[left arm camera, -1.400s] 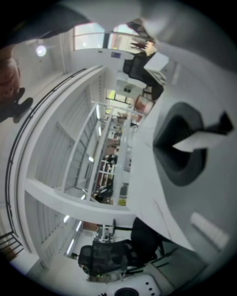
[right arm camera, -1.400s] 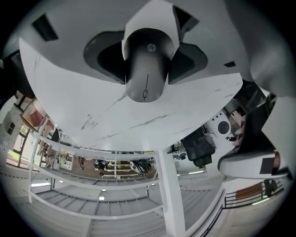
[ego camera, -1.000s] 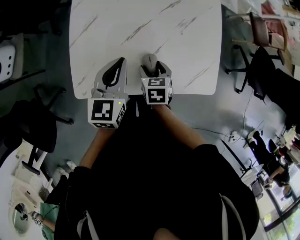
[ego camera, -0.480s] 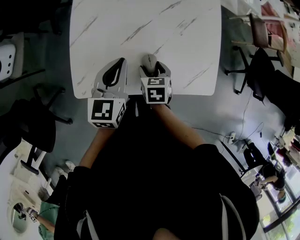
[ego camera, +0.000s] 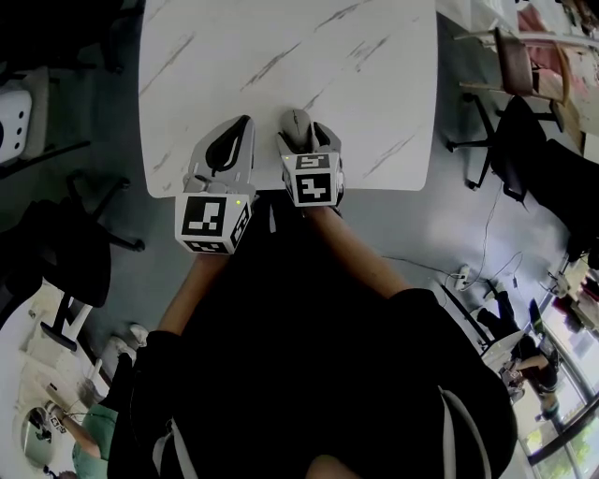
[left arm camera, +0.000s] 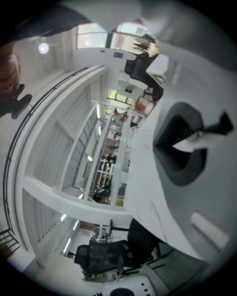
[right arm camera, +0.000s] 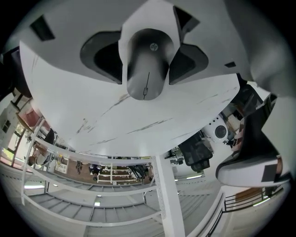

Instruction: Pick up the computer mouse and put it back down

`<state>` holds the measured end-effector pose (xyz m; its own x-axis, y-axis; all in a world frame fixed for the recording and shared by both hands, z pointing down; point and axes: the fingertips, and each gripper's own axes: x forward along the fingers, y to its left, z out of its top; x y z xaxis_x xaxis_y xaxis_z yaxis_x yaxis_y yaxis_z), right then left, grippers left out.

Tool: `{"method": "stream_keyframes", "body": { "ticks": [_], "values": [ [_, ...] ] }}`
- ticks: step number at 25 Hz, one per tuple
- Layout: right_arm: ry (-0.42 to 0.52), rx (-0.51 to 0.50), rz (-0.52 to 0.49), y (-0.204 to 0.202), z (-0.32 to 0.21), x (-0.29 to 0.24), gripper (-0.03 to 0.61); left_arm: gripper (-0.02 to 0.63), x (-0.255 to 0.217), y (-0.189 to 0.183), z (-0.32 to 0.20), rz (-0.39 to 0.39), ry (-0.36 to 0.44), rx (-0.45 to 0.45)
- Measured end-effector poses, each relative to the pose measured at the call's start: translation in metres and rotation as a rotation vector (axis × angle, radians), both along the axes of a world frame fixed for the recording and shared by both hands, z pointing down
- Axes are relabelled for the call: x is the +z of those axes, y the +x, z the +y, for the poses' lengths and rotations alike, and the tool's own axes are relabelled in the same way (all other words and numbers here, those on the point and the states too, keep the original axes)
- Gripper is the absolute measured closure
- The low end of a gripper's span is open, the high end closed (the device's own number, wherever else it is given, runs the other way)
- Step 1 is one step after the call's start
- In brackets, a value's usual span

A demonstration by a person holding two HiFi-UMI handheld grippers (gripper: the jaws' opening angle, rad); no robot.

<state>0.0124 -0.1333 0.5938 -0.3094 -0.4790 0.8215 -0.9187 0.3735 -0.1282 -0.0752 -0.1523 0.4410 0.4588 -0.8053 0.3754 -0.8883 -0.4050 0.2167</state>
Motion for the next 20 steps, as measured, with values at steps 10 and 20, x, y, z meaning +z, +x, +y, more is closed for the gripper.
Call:
{"method": "stream_keyframes", "body": {
  "ticks": [10, 20],
  "values": [
    [0.321, 0.024, -0.064, 0.020, -0.039, -0.109, 0.316, 0.607, -0.032, 0.013, -0.015, 0.008, 0.087, 0.015],
    [0.697, 0.053, -0.078, 0.049, -0.073, -0.244, 0.521, 0.607, -0.119, 0.026, -0.037, -0.047, 0.311, 0.005]
  ]
}}
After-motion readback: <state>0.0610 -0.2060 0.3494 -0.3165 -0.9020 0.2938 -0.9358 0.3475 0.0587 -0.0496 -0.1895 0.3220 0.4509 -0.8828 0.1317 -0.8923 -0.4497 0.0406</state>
